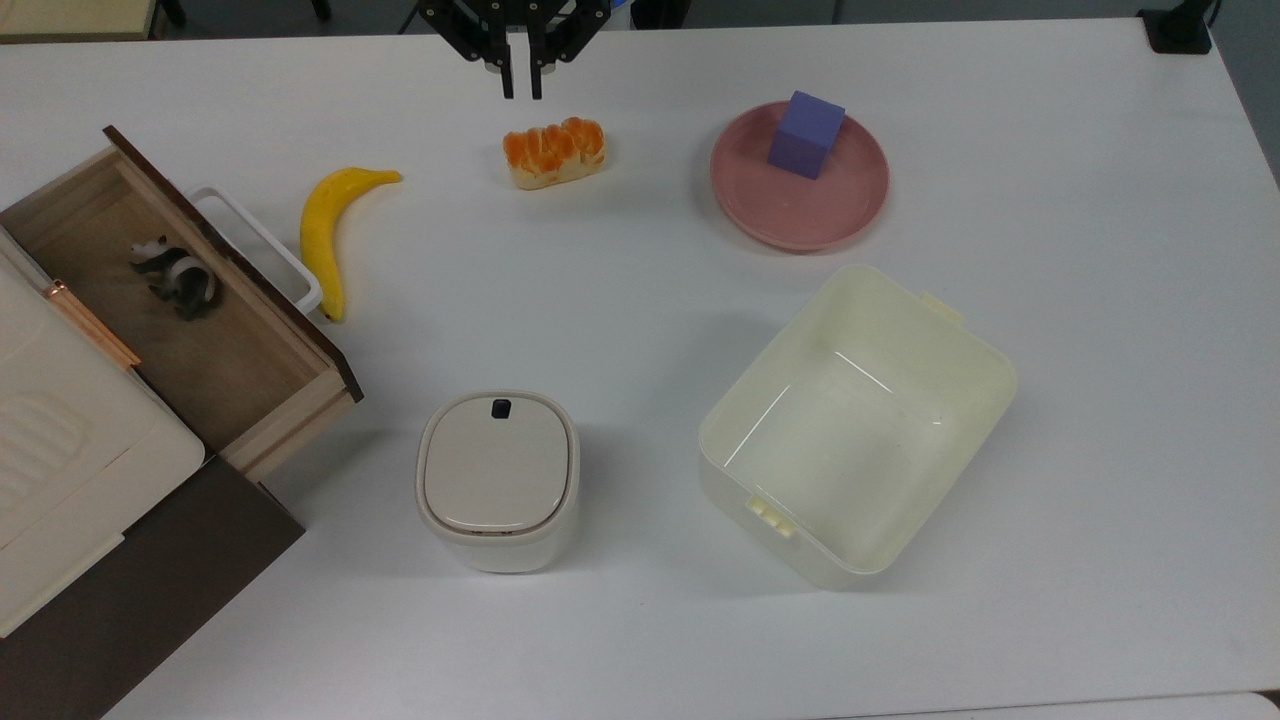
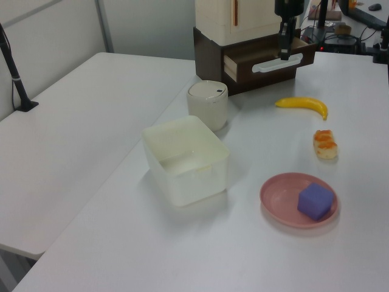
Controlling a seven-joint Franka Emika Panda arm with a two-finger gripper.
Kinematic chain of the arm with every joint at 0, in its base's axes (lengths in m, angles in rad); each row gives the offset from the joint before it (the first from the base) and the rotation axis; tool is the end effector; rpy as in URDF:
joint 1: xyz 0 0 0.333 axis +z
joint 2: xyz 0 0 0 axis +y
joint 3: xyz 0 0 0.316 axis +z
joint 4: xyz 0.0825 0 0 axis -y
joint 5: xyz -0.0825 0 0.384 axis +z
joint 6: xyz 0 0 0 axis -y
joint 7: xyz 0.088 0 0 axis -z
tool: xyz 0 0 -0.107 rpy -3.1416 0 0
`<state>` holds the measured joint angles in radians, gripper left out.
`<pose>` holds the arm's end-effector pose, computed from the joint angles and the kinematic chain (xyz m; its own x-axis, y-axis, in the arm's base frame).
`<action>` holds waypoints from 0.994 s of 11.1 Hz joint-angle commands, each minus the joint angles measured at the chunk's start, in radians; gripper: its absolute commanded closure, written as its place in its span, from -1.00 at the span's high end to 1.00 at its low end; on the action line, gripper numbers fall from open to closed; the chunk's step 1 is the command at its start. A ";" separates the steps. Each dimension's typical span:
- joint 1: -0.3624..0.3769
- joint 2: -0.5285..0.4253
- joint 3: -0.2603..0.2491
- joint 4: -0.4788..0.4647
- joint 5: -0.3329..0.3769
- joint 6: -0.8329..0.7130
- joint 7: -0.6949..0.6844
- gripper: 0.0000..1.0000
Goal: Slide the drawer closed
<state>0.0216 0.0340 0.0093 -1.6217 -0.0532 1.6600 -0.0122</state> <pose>0.5712 0.0123 0.5892 0.9989 0.0478 0.0035 0.0475 -0.9975 0.0527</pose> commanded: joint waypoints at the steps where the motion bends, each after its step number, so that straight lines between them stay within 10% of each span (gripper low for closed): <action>1: 0.015 -0.008 -0.008 -0.010 -0.001 0.001 -0.014 -1.00; 8: -0.063 0.027 -0.022 -0.006 -0.001 0.039 0.012 -1.00; 11: -0.152 0.049 -0.022 -0.015 0.036 0.119 0.269 -1.00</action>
<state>-0.0795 0.0718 -0.0107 -1.6219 -0.0494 1.7125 0.0656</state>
